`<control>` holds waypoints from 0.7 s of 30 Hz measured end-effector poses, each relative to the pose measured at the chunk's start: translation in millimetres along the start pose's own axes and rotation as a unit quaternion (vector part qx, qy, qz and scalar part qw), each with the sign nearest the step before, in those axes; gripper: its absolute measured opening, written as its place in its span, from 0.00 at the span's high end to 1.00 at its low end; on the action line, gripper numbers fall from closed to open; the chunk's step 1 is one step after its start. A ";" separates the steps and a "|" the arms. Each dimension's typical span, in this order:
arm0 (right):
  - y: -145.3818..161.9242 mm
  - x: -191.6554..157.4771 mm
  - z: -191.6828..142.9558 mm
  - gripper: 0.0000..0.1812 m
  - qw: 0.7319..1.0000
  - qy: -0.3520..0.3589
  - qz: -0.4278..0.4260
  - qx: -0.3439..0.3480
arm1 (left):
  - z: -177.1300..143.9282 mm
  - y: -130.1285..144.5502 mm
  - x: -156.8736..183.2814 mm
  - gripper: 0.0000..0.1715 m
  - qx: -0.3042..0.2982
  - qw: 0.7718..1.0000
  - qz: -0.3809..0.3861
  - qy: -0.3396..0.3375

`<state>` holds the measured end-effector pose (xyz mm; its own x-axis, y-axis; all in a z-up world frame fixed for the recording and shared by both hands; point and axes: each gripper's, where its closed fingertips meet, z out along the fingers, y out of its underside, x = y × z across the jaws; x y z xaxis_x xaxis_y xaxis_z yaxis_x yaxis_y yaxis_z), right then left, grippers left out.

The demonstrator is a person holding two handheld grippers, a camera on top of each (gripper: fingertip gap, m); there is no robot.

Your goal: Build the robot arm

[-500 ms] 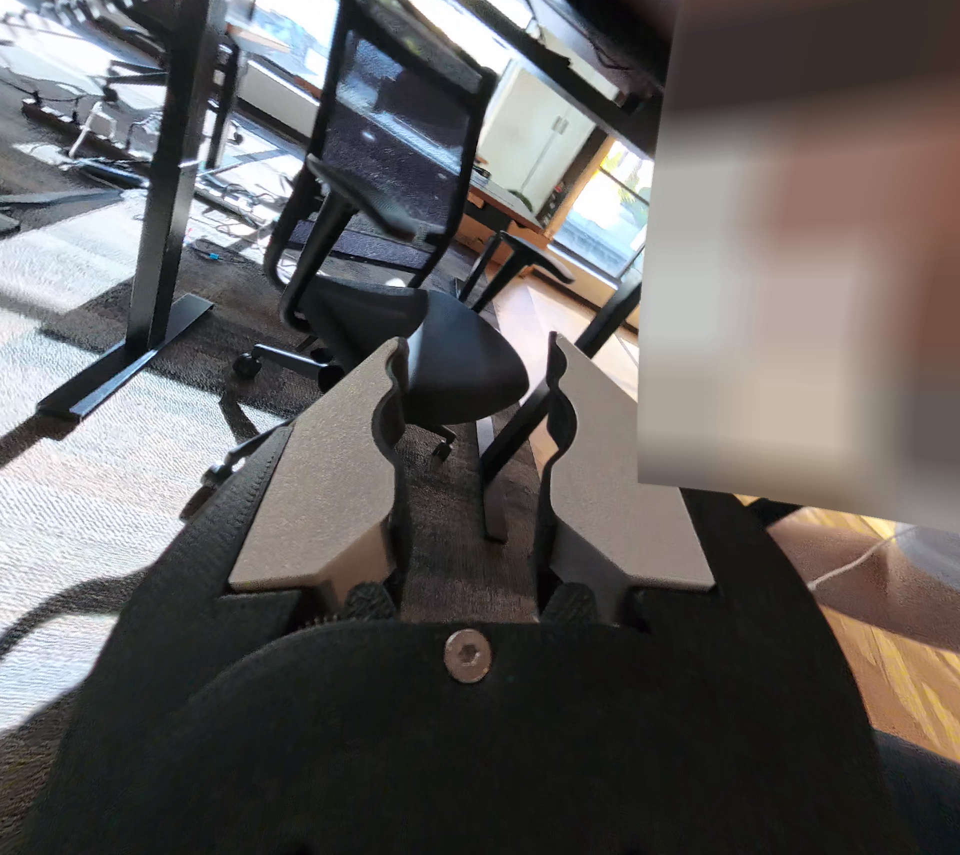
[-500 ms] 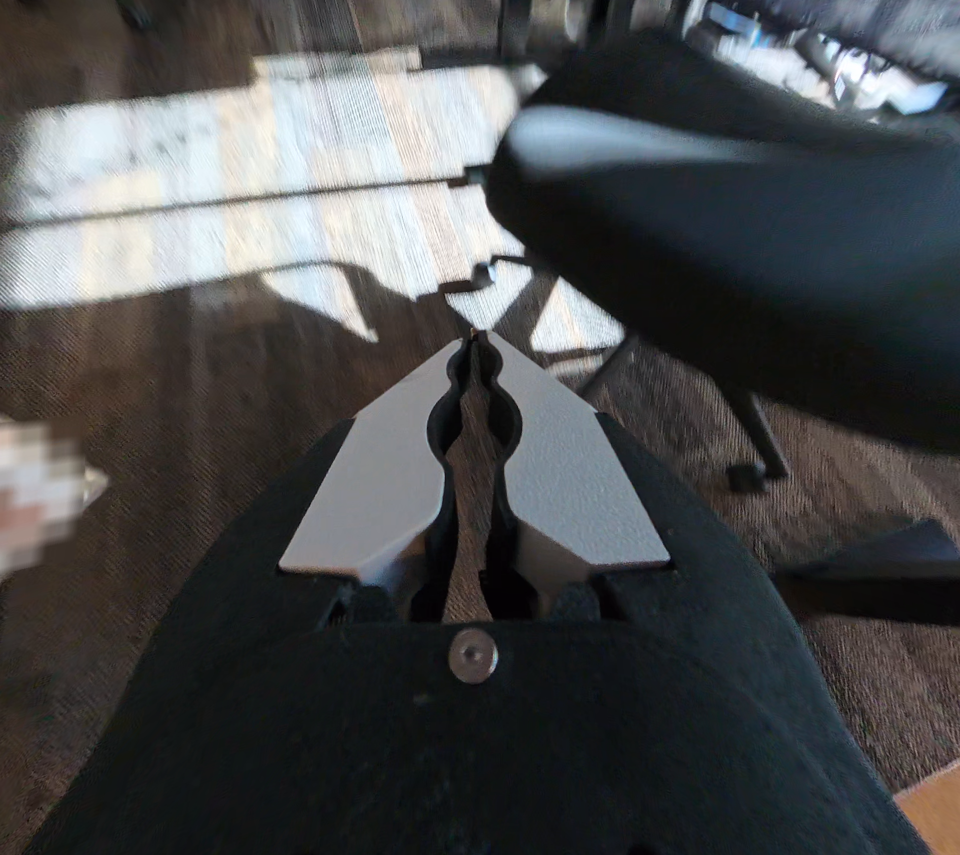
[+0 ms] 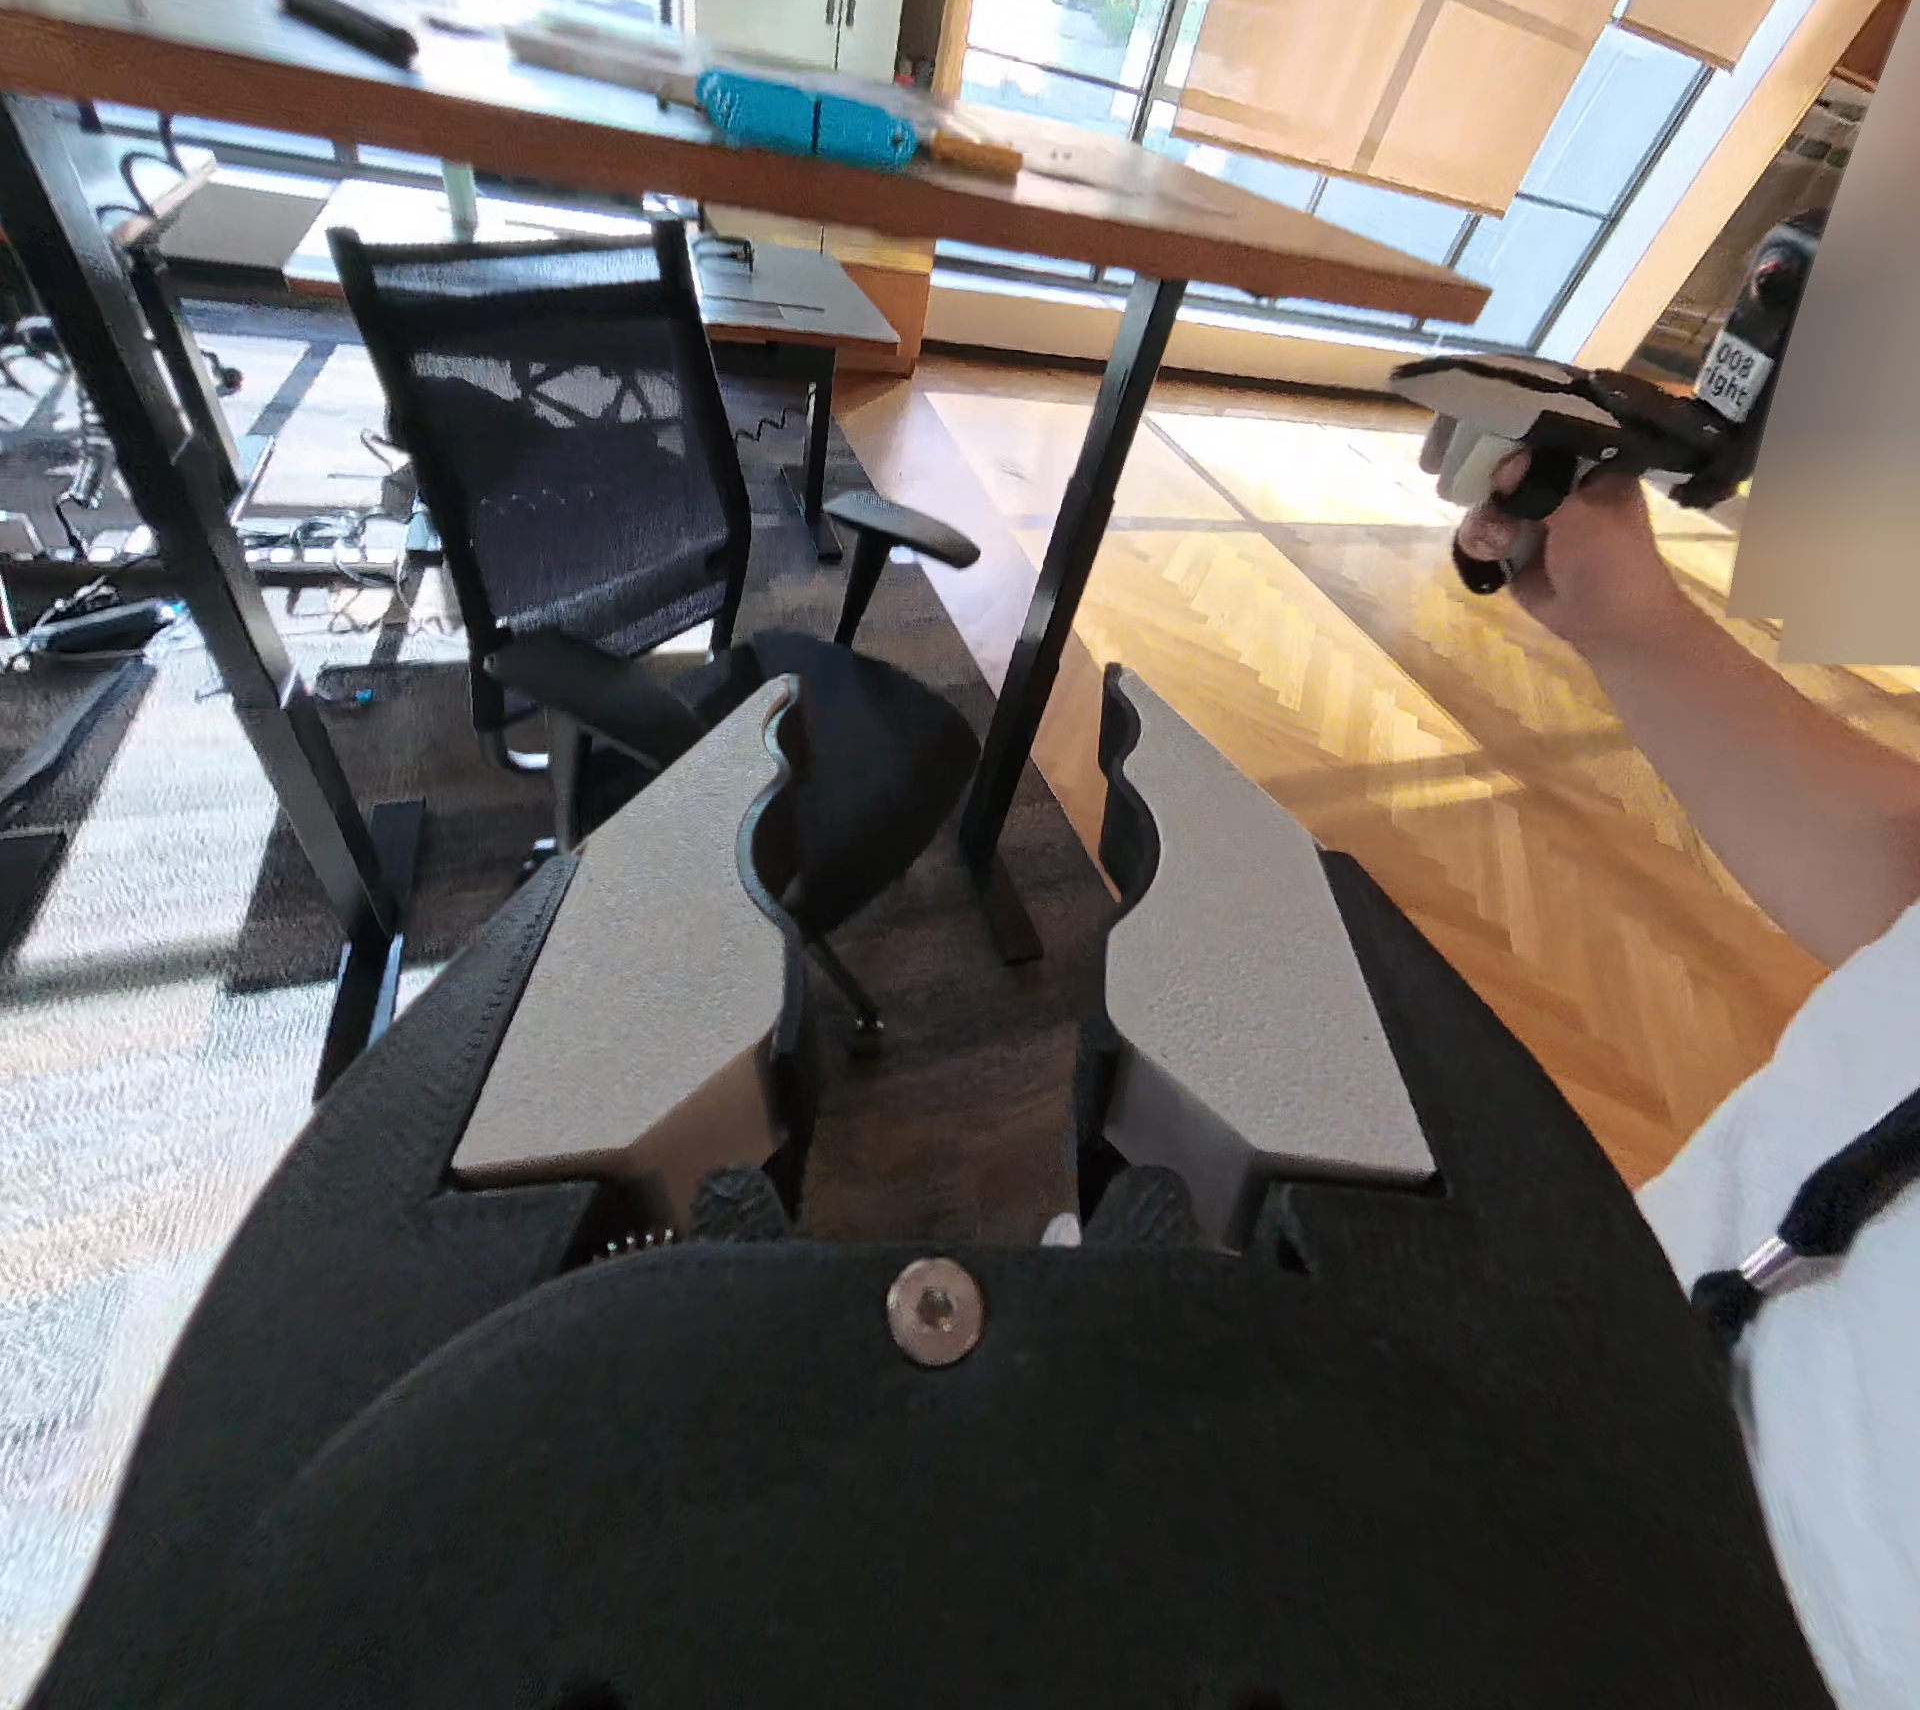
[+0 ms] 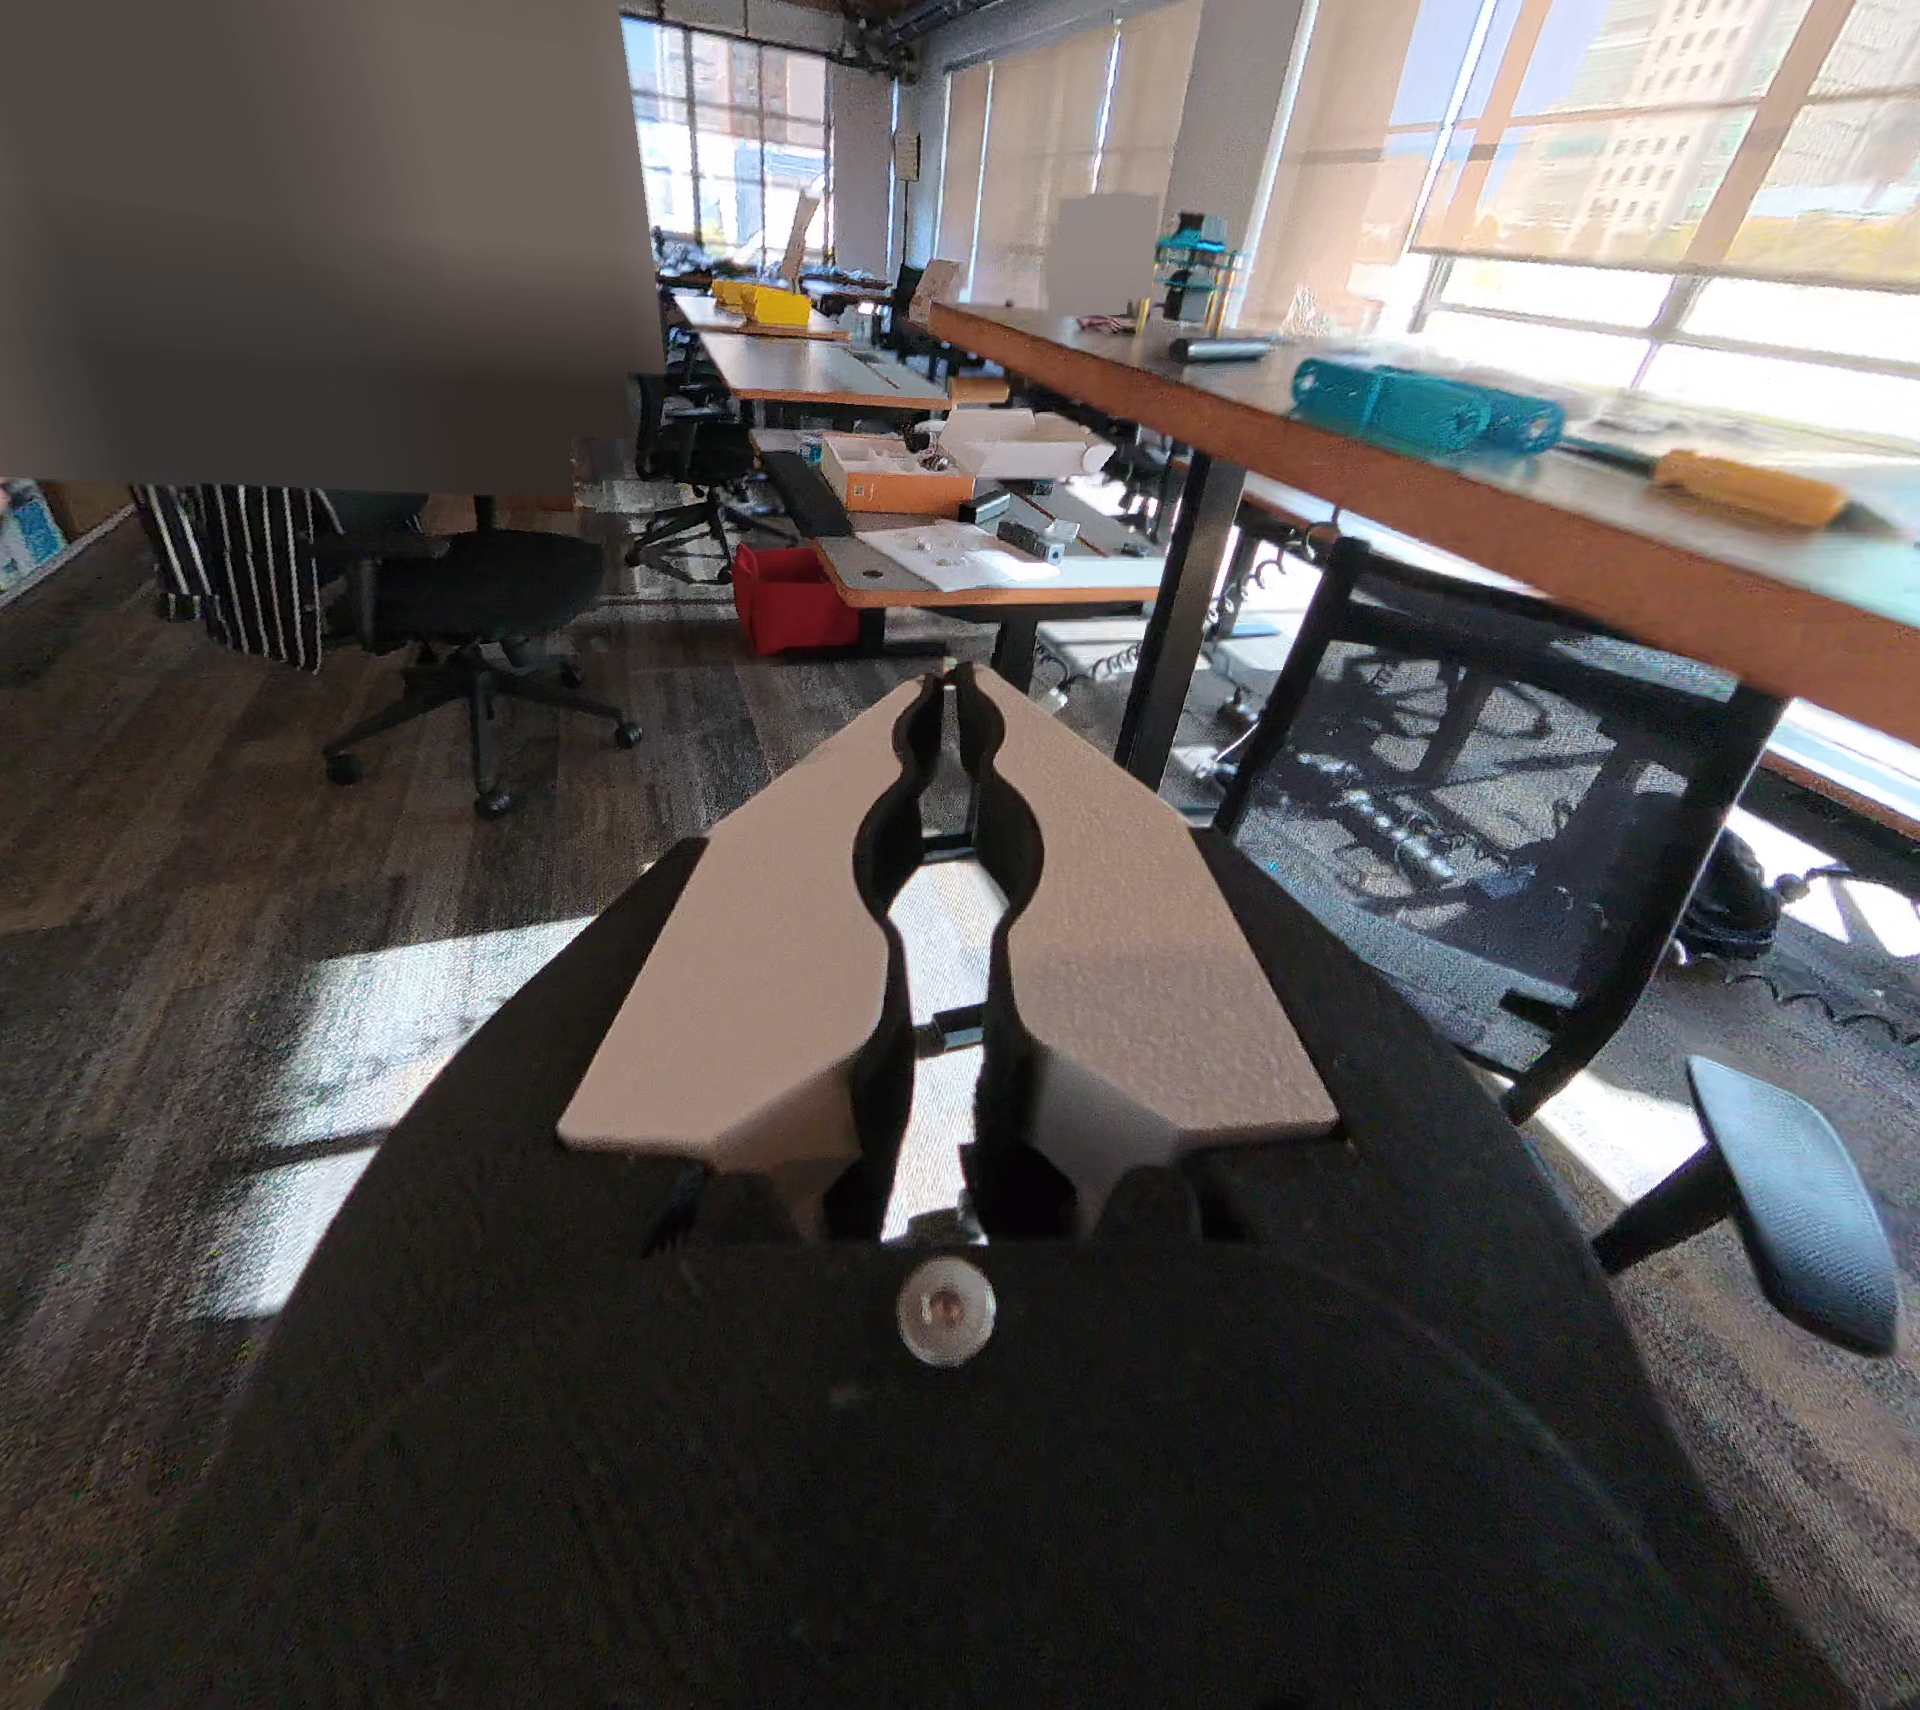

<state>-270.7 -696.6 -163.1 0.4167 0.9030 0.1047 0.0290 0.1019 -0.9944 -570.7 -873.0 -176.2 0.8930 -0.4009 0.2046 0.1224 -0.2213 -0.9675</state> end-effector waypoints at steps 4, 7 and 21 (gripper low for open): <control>-67.3 80.4 -10.1 0.99 1.000 0.003 -0.001 -0.008 | 83.7 -77.9 13.5 0.69 0.087 0.996 -0.004 0.035; -99.4 152.8 -5.9 0.99 0.997 0.037 -0.035 -0.062 | 147.1 -118.7 23.4 0.70 0.116 0.988 -0.040 0.089; 4.7 301.7 118.2 0.99 0.854 0.013 -0.335 -0.398 | 269.0 -189.0 -42.5 0.69 0.051 0.979 0.014 0.197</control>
<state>-252.3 -374.3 -134.3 0.0841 0.7421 0.6649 0.8731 0.2666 -0.4081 -515.3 -575.0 -42.0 0.6631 -0.7214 0.1996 0.1611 -0.1229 -0.9793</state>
